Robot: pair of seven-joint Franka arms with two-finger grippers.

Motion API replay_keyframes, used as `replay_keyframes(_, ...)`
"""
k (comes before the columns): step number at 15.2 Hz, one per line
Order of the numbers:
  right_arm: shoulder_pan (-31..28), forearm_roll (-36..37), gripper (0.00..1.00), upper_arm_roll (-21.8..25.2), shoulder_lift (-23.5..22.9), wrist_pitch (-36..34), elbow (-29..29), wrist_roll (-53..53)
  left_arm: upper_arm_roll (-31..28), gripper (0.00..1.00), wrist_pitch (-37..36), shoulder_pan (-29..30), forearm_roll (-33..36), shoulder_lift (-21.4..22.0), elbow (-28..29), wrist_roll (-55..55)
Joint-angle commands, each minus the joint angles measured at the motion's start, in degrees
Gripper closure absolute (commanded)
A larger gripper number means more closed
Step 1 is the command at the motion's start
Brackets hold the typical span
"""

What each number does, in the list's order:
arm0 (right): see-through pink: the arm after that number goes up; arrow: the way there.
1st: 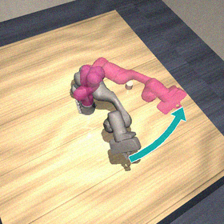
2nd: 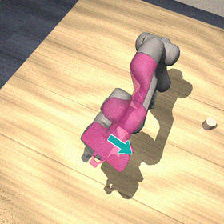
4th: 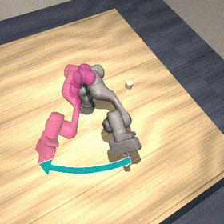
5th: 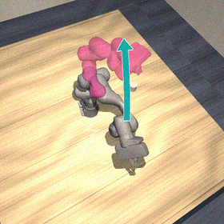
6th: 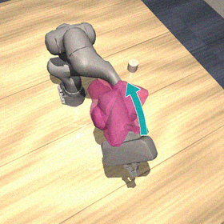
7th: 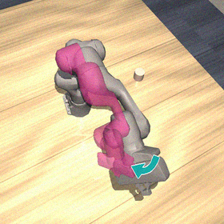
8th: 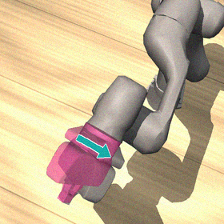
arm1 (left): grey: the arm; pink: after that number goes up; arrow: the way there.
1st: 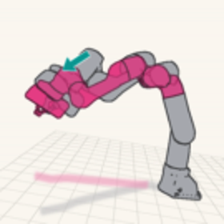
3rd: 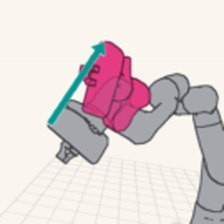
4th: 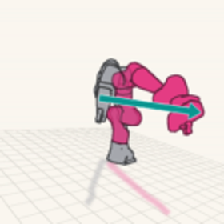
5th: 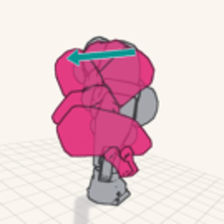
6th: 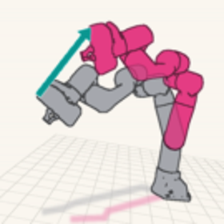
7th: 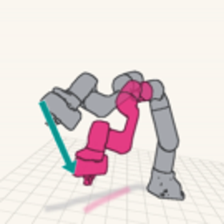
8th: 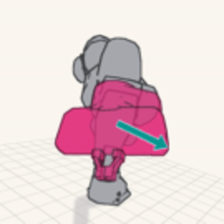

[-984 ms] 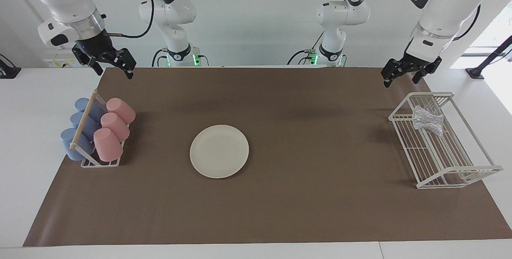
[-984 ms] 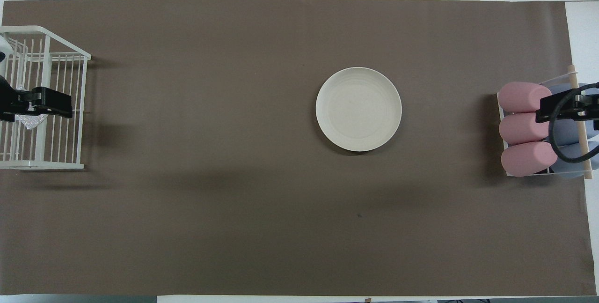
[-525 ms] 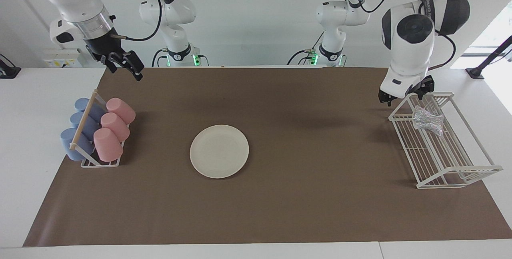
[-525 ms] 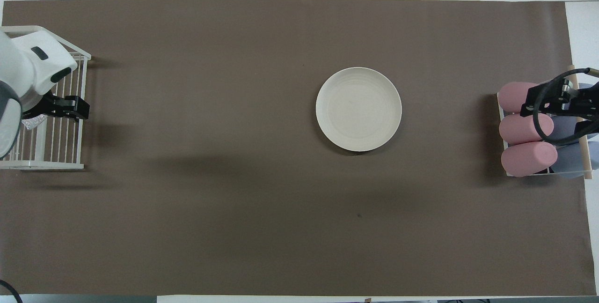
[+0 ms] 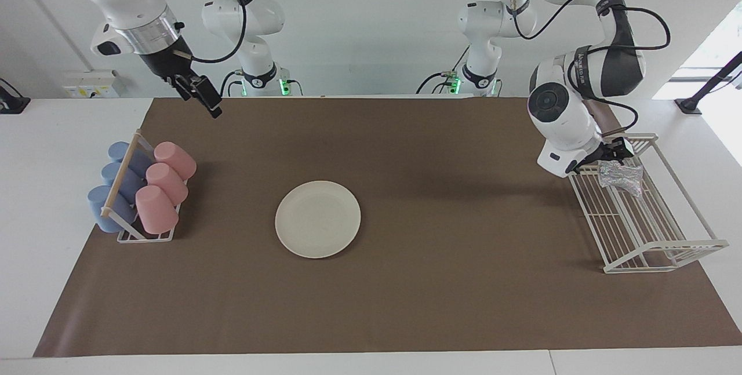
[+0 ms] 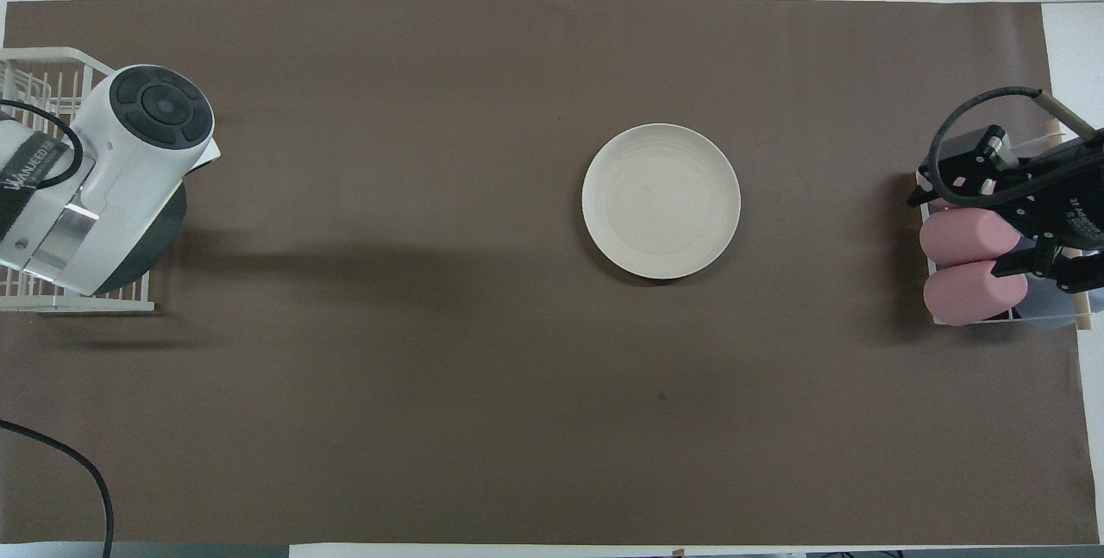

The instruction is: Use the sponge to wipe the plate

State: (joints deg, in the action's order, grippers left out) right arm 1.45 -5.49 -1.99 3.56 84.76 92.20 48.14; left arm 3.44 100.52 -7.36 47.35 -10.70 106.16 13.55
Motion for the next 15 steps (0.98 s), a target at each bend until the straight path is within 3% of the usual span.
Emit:
replay_keyframes(1, -0.22, -0.66, 0.00, -3.01, 2.23, -3.89, -0.44, 14.99, -0.54, 0.00, 1.26, 0.23, 2.57, -0.55, 0.89, 2.44)
replay_keyframes(3, -0.22, -0.75, 0.00, -5.82, 2.50, -4.52, -0.44, 26.33, -0.54, 0.01, 1.00, 0.41, 2.83, -0.55, 0.89, 2.62)
replay_keyframes(4, -0.22, -0.75, 0.00, -7.49, 2.68, -4.43, -0.44, 32.83, -0.54, 0.11, 0.82, 0.41, 2.74, -0.55, 0.89, 3.40)
replay_keyframes(5, -0.22, -0.84, 0.00, -9.25, 3.20, -3.73, 0.00, 40.03, -0.54, 0.27, 0.82, 0.41, 2.74, -0.46, 0.98, 4.11)
replay_keyframes(8, 0.65, -0.84, 0.00, -11.72, 4.61, 0.48, 2.63, 51.67, -0.54, 0.93, 0.82, 0.94, 2.74, -0.46, 1.24, 4.38)
replay_keyframes(9, 1.01, -0.93, 0.00, -11.73, 4.61, 0.32, 2.55, 52.57, -0.54, 1.00, 0.91, 1.03, 2.74, -0.38, 1.24, 4.38)
replay_keyframes(15, 2.15, -2.51, 0.00, -11.90, 4.44, 4.69, 3.34, 57.14, -0.37, 1.00, 1.26, 1.91, 2.57, -0.90, -0.24, 3.94)
